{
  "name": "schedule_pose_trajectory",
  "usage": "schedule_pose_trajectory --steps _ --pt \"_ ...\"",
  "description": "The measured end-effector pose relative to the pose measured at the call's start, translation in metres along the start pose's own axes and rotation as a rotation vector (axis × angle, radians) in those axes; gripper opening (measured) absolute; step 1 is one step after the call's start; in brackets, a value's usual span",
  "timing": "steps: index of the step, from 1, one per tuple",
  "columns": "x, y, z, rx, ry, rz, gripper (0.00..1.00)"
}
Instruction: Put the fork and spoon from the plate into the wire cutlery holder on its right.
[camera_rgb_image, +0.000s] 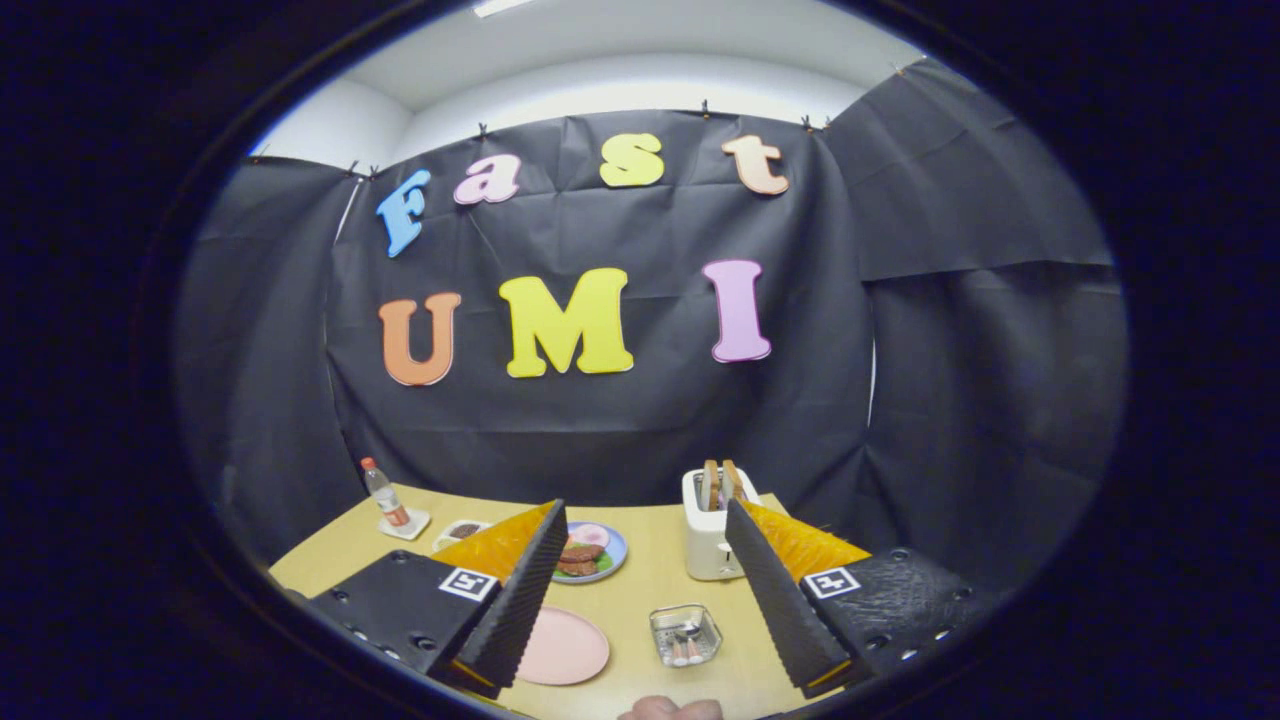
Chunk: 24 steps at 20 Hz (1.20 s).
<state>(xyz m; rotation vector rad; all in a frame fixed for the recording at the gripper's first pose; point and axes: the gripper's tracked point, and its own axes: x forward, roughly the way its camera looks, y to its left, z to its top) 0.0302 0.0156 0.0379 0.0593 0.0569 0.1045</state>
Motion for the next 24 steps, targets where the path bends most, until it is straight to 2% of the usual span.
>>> schedule_pose_trajectory --steps 24 --pt "0.005 0.056 0.002 -0.064 -0.049 0.060 0.96"
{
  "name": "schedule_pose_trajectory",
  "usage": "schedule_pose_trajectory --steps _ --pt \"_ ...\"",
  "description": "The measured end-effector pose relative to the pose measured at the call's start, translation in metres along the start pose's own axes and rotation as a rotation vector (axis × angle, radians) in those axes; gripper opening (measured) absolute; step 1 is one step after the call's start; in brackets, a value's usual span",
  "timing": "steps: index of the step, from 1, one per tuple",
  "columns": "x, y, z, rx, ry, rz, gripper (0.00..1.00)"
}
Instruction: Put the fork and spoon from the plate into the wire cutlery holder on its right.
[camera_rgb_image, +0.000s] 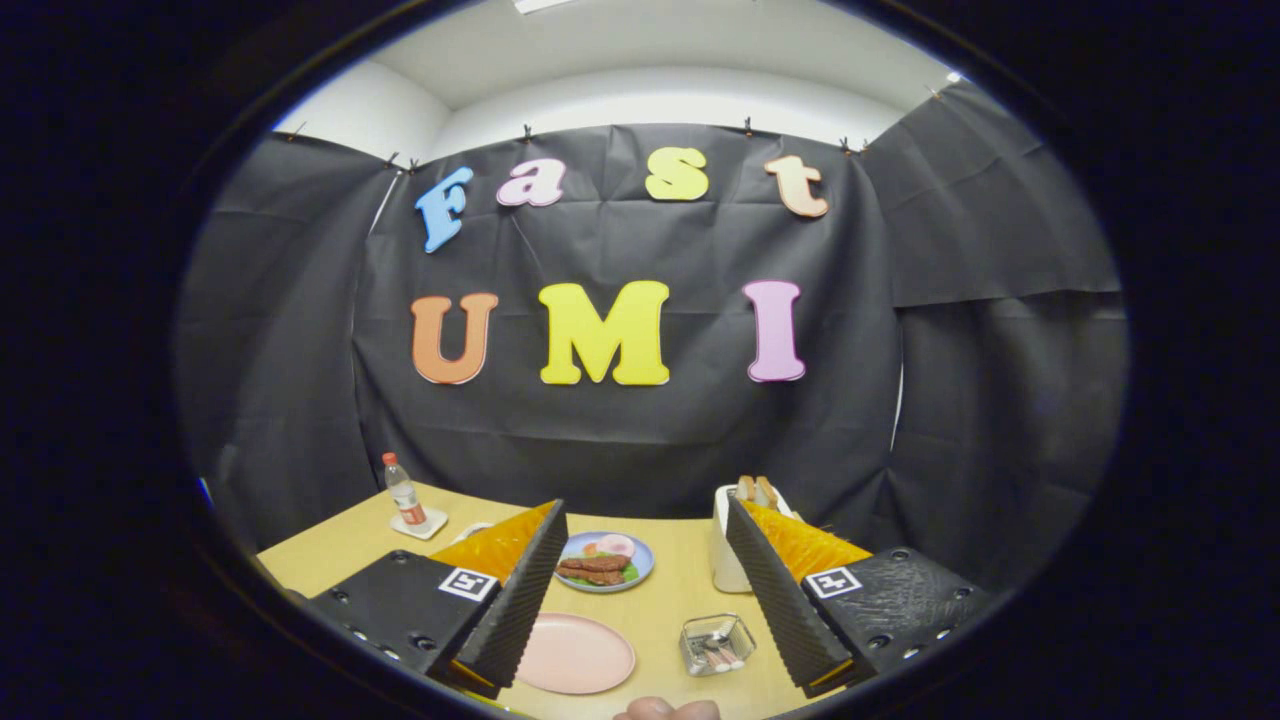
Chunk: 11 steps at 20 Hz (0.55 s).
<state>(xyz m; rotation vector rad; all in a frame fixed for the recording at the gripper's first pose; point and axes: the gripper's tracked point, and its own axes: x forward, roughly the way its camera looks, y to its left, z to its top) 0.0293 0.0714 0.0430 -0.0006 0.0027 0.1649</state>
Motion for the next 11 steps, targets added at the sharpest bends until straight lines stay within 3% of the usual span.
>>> schedule_pose_trajectory --steps 11 --pt "-0.0009 -0.0081 0.0048 -0.001 -0.017 0.013 0.96"
